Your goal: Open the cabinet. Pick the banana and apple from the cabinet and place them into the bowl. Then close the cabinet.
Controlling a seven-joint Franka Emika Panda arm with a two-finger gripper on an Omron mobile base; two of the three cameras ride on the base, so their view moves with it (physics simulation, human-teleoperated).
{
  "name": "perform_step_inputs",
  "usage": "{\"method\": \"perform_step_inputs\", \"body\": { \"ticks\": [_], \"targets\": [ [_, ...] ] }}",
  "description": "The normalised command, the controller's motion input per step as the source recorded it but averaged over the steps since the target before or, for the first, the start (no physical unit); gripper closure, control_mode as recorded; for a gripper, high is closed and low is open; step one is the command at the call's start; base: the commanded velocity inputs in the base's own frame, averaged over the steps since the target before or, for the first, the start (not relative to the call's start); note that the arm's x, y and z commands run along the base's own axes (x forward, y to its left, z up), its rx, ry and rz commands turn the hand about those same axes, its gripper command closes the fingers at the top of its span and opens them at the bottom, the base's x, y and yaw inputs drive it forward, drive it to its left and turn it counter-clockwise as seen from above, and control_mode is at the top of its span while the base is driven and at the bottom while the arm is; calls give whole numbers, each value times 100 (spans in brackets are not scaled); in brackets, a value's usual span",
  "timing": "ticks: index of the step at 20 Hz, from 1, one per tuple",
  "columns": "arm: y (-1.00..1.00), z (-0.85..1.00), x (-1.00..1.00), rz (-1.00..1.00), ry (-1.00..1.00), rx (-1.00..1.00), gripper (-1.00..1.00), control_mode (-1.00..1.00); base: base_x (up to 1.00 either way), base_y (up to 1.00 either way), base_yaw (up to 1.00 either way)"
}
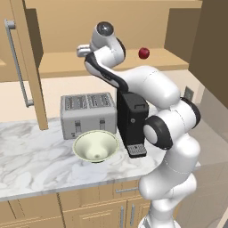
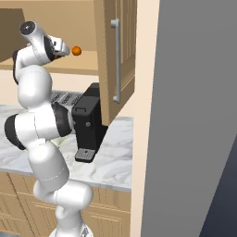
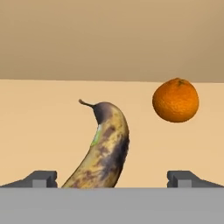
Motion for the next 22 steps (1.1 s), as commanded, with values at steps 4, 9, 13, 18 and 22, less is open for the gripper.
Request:
{"method": "perform_step_inputs", "body": {
  "ticks": [4, 9, 13, 18, 22],
  "targets": [
    [0, -41, 0, -6, 3, 0, -100, -100, 0, 0, 0],
    [0, -40, 1, -3, 0, 0, -100, -100, 0, 0, 0],
    [0, -30, 4, -2, 3, 0, -100, -100, 0, 0, 0],
    [6, -50, 12, 0, 2, 0, -100, -100, 0, 0, 0],
    [4, -12, 20, 0, -1, 6, -100, -100, 0, 0, 0]
  ]
}}
